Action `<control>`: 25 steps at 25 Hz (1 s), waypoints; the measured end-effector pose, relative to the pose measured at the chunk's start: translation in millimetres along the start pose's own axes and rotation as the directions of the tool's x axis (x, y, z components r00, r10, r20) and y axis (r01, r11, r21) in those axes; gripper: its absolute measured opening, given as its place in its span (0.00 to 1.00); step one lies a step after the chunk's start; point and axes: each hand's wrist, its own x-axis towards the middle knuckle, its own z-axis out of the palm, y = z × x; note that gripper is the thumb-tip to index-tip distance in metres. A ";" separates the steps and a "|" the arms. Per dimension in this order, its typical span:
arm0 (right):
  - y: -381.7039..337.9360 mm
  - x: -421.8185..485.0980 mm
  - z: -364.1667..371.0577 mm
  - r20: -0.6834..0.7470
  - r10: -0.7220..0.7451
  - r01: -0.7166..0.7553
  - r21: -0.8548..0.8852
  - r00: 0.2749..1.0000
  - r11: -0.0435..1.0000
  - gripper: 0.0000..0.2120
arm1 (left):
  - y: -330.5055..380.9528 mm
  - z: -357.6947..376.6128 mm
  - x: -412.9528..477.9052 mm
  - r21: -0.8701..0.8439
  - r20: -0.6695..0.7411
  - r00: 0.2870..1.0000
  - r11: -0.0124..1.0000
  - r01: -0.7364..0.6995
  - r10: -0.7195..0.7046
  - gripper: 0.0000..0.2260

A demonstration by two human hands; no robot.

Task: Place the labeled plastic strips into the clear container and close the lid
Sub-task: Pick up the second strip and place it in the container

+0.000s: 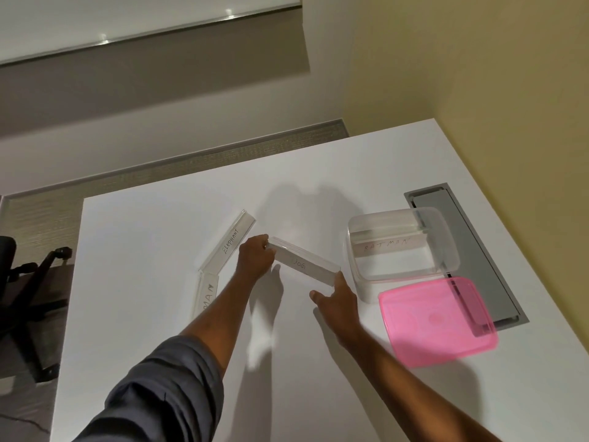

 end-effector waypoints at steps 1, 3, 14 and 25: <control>-1.3 -2.1 0.6 -0.006 -0.010 0.010 0.000 1.000 1.000 0.38 | -1.8 -2.1 -1.3 0.002 -0.030 1.000 1.000 -0.003 0.003 0.10; -5.4 -6.8 0.0 -0.010 -0.015 0.015 0.008 1.000 1.000 0.35 | -6.3 -7.4 -5.2 -0.023 -0.086 0.996 1.000 0.001 -0.003 0.09; -39.4 -33.5 -51.3 -0.021 -0.155 0.156 0.024 0.988 0.988 0.13 | -7.0 -55.4 -35.4 -0.046 -0.161 0.980 0.991 -0.124 0.115 0.13; -60.6 -47.0 -144.0 -0.140 -0.202 0.210 0.047 0.969 0.977 0.22 | 37.0 -69.7 -71.7 -0.221 -0.077 0.975 0.950 -0.219 0.206 0.11</control>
